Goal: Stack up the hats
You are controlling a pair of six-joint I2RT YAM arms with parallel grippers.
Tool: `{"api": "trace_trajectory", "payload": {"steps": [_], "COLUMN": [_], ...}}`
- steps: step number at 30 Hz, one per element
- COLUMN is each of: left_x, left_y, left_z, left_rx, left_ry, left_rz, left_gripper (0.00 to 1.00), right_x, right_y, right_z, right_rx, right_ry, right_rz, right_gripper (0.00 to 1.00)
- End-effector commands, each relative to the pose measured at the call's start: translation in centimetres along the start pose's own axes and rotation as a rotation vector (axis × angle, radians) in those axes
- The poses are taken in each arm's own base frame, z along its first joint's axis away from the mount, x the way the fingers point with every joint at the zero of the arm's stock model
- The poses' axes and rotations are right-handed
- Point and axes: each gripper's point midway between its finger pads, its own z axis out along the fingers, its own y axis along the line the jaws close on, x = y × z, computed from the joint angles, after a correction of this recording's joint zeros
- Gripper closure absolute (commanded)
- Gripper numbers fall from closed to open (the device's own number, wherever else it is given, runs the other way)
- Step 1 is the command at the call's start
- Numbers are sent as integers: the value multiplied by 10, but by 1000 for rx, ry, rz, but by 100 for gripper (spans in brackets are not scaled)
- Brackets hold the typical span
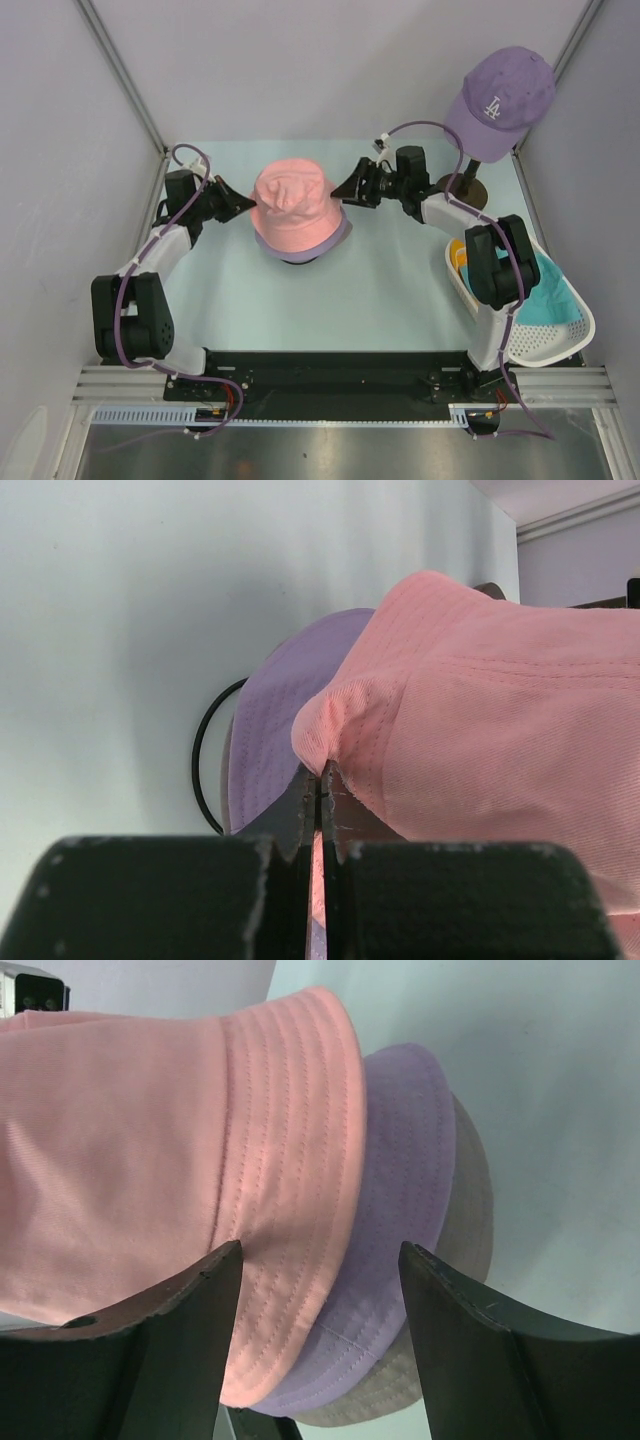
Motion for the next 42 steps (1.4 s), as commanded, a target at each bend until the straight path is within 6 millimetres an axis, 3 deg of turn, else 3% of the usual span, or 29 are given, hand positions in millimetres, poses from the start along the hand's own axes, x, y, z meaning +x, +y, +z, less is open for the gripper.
{"api": "trace_trajectory", "payload": {"steps": [1, 10, 13, 16, 17, 19, 20, 22, 26, 29, 42], "left_x": [-8, -7, -8, -9, -7, -7, -7, -4, -2, 3, 27], "left_y": [-6, -8, -8, -9, -8, -7, -6, -5, -2, 4, 19], "left_z": [-7, -8, -8, -9, -9, -9, -9, -9, -8, -6, -6], "left_rx": [24, 30, 32, 32, 30, 27, 25, 23, 15, -1, -16], "left_ry": [-36, -41, -43, -46, -43, -40, -40, -35, -30, -18, 15], "left_rz": [57, 58, 58, 63, 62, 61, 61, 56, 50, 40, 7], "left_gripper": [100, 100, 100, 100, 100, 100, 100, 100, 100, 100, 100], "right_x": [-19, -18, -15, -14, -13, -10, -10, -7, -6, 13, 49], "right_y": [39, 45, 45, 42, 40, 34, 33, 30, 16, -12, -66], "right_z": [7, 12, 15, 16, 17, 17, 17, 17, 18, 12, -12], "right_rx": [-118, -131, -131, -112, -103, -81, -76, -57, 41, 194, 501], "right_ry": [-31, -27, -19, -17, -13, -3, 0, 7, 14, 94, 195], "right_rz": [-88, -84, -86, -87, -83, -78, -77, -72, -82, -61, -120], "right_gripper": [32, 36, 43, 59, 70, 80, 92, 100, 100, 100, 100]}}
